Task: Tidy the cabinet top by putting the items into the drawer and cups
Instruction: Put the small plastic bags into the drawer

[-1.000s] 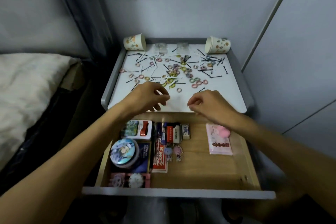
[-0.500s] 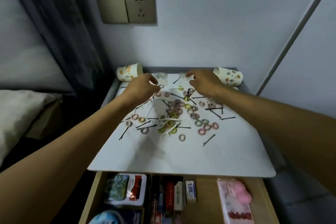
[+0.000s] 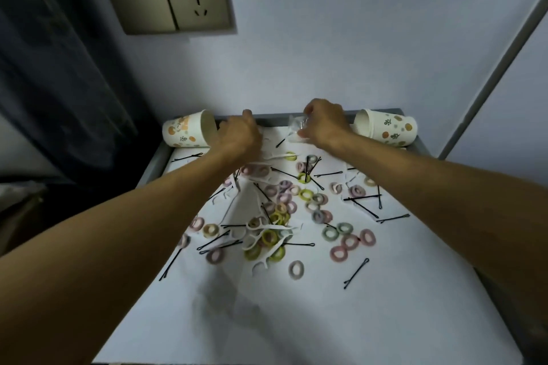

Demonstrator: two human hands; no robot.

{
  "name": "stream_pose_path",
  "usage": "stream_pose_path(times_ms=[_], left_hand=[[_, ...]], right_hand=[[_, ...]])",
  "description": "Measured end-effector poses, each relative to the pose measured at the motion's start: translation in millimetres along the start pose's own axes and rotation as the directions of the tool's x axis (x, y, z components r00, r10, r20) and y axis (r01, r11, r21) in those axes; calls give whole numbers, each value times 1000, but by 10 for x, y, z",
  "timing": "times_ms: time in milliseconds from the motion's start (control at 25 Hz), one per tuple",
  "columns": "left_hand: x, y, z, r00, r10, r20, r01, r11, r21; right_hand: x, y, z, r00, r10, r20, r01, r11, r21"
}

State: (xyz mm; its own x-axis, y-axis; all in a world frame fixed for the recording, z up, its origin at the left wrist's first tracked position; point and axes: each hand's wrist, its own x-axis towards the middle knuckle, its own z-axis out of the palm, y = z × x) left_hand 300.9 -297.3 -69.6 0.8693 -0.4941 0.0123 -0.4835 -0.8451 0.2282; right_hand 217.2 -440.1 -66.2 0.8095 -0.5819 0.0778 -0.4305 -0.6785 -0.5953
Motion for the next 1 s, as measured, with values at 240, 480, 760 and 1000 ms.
stream_pose_path(times_ms=[240,480,760,1000], left_hand=[[84,-2,19,989,-125,-74,110,976,-186],[-266,117,-343,968,-68,-240,-49,891,-450],[-1558,58,-732,991,12,131,130,97,-987],[-2834,-295,-704,937,94,336,340,-39,-939]], right_hand=[[-147,-66,-185,998,67,-18,-55,928,370],[-574,-108,-310,995,65,76,-99,769,632],[-1771,-317,-731,979,15,203,-178,541,822],[-2805,-350,-939,945,-53,322,-255,496,830]])
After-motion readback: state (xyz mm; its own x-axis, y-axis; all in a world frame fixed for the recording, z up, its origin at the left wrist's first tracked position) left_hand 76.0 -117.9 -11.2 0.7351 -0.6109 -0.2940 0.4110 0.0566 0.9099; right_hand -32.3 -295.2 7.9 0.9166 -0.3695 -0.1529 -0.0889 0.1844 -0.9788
